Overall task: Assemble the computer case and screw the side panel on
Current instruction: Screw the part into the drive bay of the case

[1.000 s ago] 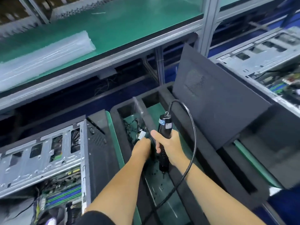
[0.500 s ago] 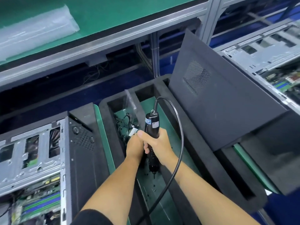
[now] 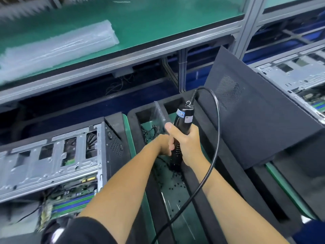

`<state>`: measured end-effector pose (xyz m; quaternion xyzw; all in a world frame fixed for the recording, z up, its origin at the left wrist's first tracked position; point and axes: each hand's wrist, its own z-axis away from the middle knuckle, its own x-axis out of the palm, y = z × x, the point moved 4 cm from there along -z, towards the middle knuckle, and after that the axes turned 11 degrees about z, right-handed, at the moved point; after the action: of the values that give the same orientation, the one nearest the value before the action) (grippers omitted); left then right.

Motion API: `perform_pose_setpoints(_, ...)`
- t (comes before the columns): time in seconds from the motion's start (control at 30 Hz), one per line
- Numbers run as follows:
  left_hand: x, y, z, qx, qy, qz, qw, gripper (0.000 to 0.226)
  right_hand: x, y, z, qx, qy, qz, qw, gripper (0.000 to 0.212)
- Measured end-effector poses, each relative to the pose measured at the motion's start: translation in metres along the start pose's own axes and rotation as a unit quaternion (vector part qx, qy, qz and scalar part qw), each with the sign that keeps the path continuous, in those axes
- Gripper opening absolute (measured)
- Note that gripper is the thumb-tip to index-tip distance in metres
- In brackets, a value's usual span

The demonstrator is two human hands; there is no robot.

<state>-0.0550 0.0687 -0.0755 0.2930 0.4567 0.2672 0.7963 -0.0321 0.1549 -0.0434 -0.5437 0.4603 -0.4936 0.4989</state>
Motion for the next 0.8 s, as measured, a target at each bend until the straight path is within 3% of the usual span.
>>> perform_pose_setpoints(0.07,-0.024,0.013,0.016,0.02,-0.012,-0.077,0.997,0.019,0.012,-0.021,0.001,-0.011,0.011,-0.014,1.0,0.053)
perform_pose_setpoints(0.13,-0.053,0.014,0.03,0.024,-0.004,-0.035,0.999,0.005,0.028,-0.043,0.003,-0.029,0.017,-0.037,0.999,0.049)
perform_pose_setpoints(0.23,-0.098,0.017,0.07,0.057,0.045,0.093,0.993,0.043,0.059,-0.079,0.008,-0.054,0.008,-0.074,0.996,0.044)
perform_pose_setpoints(0.3,-0.126,0.008,0.099,0.084,0.085,0.19,0.975,0.051,0.086,-0.104,0.013,-0.074,-0.014,-0.086,0.993,0.039)
perform_pose_setpoints(0.5,-0.183,-0.052,0.171,0.143,0.197,0.35,0.905,0.034,0.176,-0.163,0.019,-0.111,-0.098,-0.15,0.978,0.028)
perform_pose_setpoints(0.6,-0.195,-0.088,0.195,0.141,0.21,0.371,0.894,0.02,0.207,-0.179,0.015,-0.127,-0.091,-0.145,0.977,0.027)
perform_pose_setpoints(0.8,-0.199,-0.126,0.209,0.164,0.204,0.407,0.875,0.022,0.244,-0.172,0.01,-0.126,-0.06,-0.113,0.984,0.027)
